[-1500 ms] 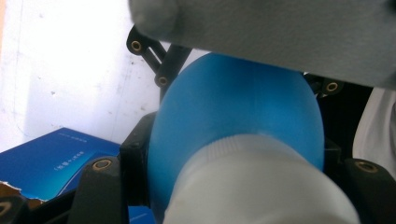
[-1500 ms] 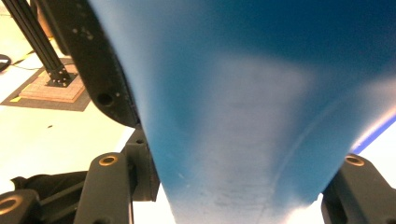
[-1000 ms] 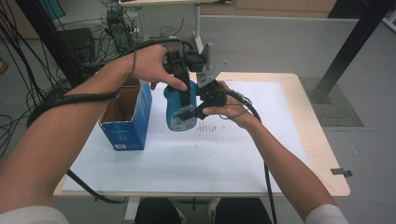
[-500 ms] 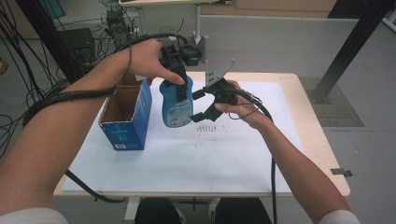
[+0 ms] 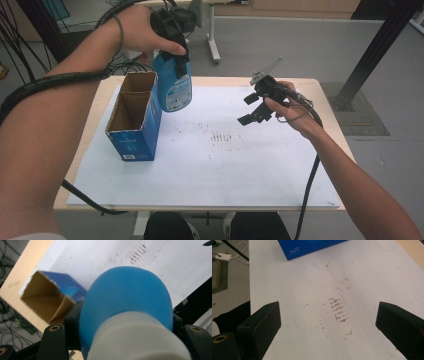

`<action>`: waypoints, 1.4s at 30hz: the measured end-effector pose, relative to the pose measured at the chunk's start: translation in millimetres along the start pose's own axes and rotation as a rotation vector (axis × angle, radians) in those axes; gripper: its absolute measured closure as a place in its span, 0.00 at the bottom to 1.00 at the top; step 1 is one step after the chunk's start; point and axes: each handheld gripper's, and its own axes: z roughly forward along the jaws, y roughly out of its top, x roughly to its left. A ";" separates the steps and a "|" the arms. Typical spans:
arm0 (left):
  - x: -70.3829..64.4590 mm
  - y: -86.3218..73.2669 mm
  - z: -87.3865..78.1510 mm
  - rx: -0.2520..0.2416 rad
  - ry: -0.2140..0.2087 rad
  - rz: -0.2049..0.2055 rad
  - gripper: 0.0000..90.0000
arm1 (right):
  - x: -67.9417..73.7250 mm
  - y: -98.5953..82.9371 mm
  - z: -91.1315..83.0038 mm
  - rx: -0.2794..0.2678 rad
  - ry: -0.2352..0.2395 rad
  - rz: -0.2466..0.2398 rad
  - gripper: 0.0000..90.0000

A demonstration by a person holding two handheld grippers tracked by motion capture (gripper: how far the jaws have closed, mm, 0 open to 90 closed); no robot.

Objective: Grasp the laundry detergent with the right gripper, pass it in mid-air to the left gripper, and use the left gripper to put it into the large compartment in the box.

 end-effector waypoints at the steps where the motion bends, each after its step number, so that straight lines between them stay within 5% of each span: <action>1: 0.0 0.0 0.0 0.000 0.000 0.000 0.41 | 0.0 0.0 0.0 0.000 0.000 0.000 0.06; 8: 23.8 -11.1 -30.5 -0.001 0.028 -0.214 0.41 | -4.1 -14.6 -21.6 0.076 -0.055 0.015 0.06; 20: 68.8 -40.5 -65.7 -0.014 0.047 -0.608 0.41 | -7.8 -20.9 -45.3 0.098 -0.098 0.029 0.06; 26: 83.3 -50.9 -75.0 -0.013 0.074 -0.759 0.41 | -7.1 -21.6 -49.1 0.118 -0.113 0.021 0.06; 35: 96.0 -58.7 -75.0 -0.021 0.073 -0.897 0.42 | -4.5 -19.0 -52.4 0.129 -0.122 0.000 0.06; 42: 103.6 -64.7 -64.9 -0.031 0.073 -0.938 0.42 | -5.0 -21.3 -54.5 0.129 -0.128 0.000 0.06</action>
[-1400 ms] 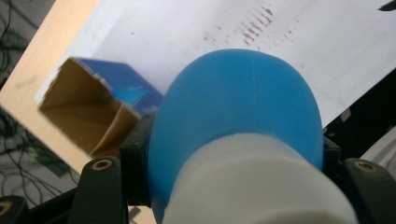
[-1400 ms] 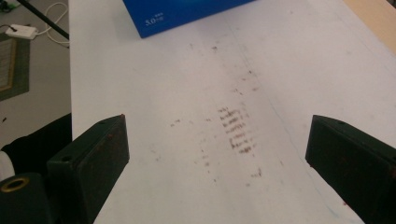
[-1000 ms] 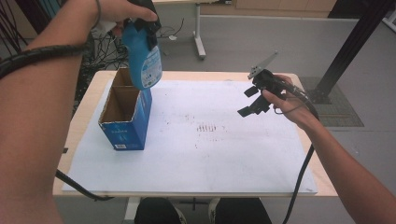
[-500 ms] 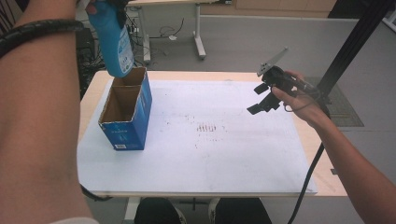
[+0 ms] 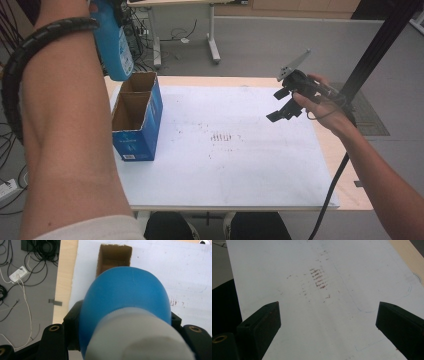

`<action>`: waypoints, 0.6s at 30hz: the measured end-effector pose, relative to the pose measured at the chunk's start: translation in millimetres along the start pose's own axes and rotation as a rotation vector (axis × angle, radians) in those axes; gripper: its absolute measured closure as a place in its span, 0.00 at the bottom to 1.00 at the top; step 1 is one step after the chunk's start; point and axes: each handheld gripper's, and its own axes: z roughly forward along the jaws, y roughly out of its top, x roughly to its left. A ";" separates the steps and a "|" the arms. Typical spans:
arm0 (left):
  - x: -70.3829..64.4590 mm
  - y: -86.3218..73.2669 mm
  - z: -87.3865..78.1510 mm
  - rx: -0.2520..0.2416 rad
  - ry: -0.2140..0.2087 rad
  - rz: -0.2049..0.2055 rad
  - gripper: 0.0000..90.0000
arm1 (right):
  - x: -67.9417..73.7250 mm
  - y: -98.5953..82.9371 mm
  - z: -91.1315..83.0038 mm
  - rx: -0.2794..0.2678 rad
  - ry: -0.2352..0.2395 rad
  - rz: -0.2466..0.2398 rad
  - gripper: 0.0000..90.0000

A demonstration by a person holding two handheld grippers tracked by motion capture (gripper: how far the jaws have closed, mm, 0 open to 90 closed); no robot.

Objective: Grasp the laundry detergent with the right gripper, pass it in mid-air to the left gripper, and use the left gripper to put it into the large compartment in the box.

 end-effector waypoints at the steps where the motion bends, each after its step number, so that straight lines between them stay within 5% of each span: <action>1: 0.9 0.1 2.3 0.002 -0.001 -0.002 0.41 | -0.4 -0.5 1.1 0.001 0.002 0.000 0.06; 18: 17.7 -3.7 80.6 0.058 -0.036 -0.025 0.42 | 0.0 5.2 9.7 0.014 0.004 -0.012 0.06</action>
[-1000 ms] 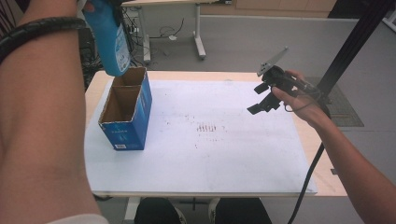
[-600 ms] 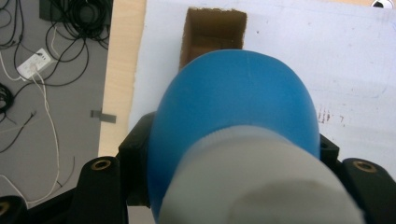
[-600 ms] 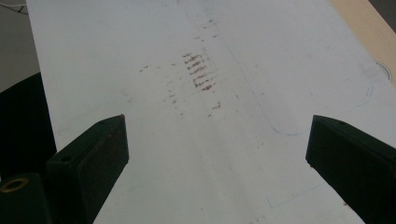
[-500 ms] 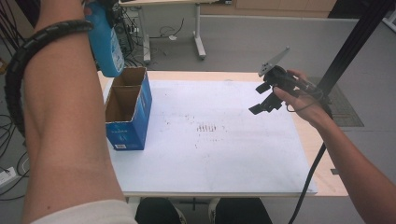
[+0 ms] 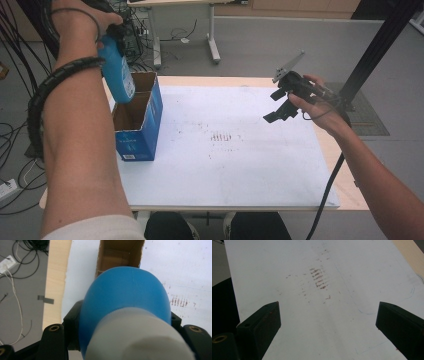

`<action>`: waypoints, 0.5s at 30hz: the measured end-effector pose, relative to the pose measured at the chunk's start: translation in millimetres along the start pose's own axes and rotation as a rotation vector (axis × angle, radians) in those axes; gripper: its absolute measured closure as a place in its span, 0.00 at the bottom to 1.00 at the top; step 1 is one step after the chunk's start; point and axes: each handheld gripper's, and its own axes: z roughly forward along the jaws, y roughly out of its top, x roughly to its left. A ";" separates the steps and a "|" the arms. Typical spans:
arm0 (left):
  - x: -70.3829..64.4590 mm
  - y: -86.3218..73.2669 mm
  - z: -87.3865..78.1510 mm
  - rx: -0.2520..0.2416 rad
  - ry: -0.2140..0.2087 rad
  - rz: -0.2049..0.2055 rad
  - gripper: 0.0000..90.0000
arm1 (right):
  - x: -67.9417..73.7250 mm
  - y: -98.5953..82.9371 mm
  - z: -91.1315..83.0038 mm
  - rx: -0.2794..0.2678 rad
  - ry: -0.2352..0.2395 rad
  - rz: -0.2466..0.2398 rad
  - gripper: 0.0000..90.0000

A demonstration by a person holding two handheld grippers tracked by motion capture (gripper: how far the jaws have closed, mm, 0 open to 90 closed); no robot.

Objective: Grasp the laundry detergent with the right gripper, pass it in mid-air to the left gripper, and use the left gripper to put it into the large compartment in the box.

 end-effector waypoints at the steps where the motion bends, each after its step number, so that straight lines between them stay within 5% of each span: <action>1: 0.5 -0.1 5.5 0.006 -0.001 0.003 0.42 | 0.1 0.3 0.3 0.000 0.000 0.000 0.06; 15: 2.3 -6.8 53.3 0.030 0.004 0.019 0.41 | -0.5 2.3 -0.7 -0.001 -0.011 -0.002 0.06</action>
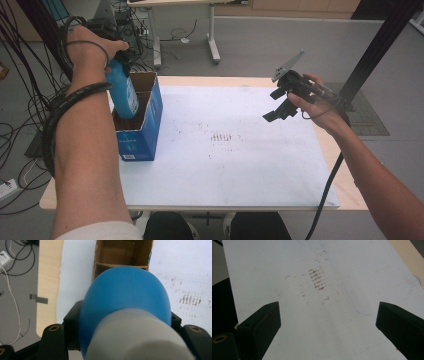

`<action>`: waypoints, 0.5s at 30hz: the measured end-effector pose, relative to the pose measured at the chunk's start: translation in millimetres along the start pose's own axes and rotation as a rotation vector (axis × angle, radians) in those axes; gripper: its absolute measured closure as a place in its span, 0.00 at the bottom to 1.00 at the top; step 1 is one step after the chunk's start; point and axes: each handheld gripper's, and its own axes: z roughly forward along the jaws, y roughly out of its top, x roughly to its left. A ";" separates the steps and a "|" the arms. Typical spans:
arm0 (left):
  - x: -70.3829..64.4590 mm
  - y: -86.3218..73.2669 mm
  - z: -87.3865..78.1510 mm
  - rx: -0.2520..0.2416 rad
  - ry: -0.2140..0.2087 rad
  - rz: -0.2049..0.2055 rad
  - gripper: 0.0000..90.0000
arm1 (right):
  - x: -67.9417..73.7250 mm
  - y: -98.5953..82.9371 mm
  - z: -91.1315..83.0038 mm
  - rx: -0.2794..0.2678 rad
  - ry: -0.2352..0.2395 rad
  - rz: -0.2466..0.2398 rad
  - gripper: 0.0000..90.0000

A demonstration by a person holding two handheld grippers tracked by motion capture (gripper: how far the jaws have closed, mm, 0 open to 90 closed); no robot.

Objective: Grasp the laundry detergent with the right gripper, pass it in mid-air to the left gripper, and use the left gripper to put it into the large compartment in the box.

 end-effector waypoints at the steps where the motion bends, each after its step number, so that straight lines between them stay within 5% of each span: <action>1: -0.2 -0.4 3.3 -0.001 0.001 0.005 0.42 | 0.0 0.2 0.0 0.001 -0.002 0.000 0.06; 15: -10.3 -8.2 56.9 -0.002 -0.005 0.068 0.41 | -0.2 3.0 -1.7 0.012 -0.010 -0.004 0.06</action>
